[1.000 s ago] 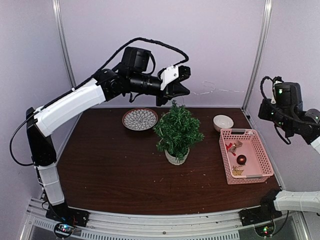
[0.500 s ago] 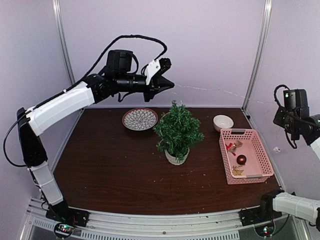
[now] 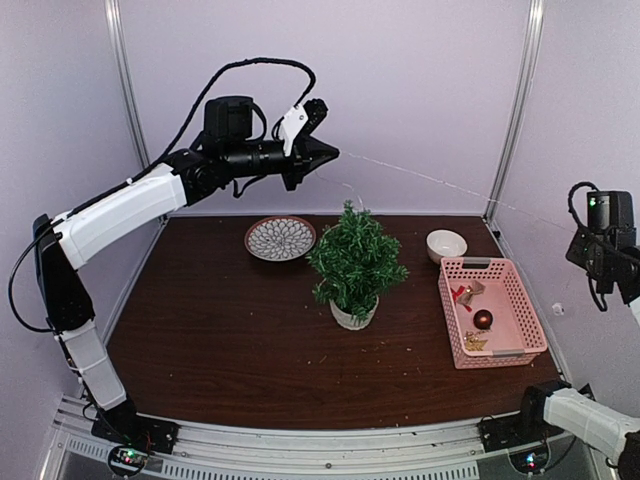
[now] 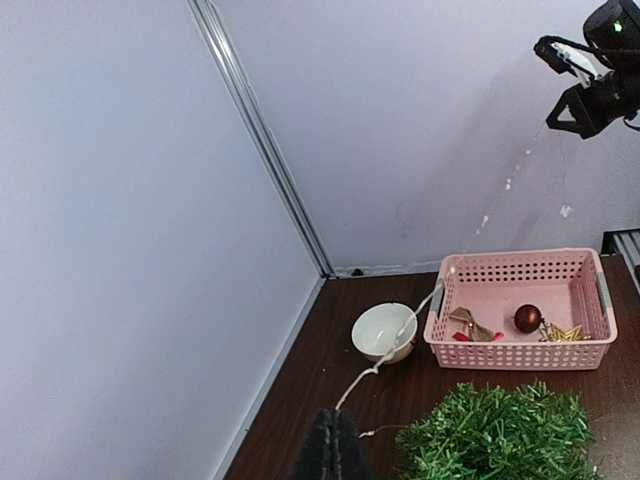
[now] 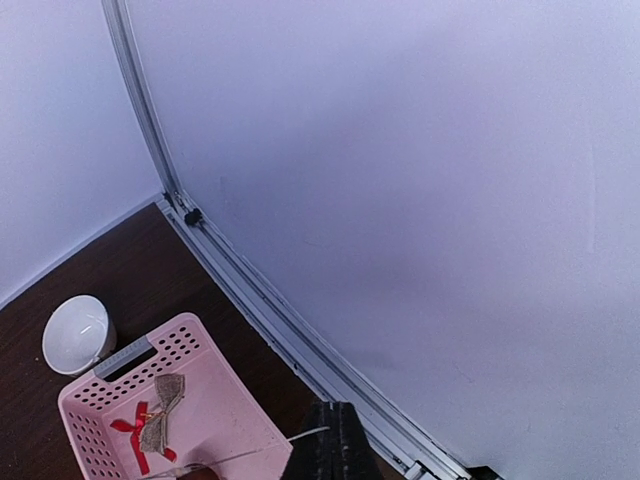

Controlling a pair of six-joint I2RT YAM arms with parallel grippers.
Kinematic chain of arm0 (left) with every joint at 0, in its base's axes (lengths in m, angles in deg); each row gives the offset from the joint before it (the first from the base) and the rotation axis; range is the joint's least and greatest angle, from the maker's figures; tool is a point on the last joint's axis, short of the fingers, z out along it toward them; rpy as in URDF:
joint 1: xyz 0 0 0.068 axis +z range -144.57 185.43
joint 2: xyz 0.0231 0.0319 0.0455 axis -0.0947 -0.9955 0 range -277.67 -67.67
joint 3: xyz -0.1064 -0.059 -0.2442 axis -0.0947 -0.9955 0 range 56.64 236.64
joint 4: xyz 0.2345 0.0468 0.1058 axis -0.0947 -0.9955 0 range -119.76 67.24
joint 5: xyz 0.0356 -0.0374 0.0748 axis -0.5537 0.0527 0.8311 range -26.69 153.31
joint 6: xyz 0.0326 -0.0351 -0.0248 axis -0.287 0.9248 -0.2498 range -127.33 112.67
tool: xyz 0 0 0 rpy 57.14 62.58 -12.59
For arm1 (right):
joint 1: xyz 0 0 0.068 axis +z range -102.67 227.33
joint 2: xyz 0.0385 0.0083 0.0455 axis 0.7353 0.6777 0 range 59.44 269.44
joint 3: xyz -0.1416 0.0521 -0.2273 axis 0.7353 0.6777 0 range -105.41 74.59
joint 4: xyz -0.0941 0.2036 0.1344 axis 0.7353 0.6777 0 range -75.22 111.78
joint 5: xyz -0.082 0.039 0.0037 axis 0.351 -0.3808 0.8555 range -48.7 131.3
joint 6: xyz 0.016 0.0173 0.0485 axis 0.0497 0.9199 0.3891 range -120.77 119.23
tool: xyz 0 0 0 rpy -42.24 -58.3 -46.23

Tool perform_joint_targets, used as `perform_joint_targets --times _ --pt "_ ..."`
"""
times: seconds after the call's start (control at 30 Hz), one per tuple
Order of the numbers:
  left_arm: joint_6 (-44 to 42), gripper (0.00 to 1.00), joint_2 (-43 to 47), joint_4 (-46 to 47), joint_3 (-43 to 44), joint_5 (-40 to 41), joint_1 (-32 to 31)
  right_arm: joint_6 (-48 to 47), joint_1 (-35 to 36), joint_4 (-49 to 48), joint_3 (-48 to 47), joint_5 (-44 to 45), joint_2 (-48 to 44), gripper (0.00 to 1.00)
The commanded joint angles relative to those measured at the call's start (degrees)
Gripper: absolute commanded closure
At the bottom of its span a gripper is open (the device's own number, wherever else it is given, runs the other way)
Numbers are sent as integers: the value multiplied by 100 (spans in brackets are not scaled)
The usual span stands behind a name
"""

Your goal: Decorate the small christmas tree

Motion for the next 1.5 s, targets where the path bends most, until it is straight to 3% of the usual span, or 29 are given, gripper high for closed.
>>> perform_joint_targets --times 0.0,0.13,0.33,0.8,1.0,1.17,1.33,1.47 --pt "276 100 -57 463 120 118 78 -183 -193 121 60 44 -88 100" --pt "419 100 -253 468 331 59 78 -367 -258 23 87 -260 -94 100" --pt "384 100 -894 27 1172 -360 -246 -670 -258 -221 144 -2031 -195 100" --pt "1331 100 -1872 775 1510 -209 -1362 -1316 -247 -58 32 -3439 -1185 100" --pt "596 100 -1950 -20 1474 295 -1748 -1507 -246 -109 -29 -4108 -1361 100" --pt "486 69 -1724 -771 1778 657 -1864 -1540 -247 228 -149 -4073 -1547 100" --pt "537 49 -1342 -1301 1803 563 -1864 -1418 -247 780 -241 -4160 -1761 100" --pt "745 38 -682 -894 1143 852 -1864 -1403 -245 1061 -298 -4160 -1983 100"
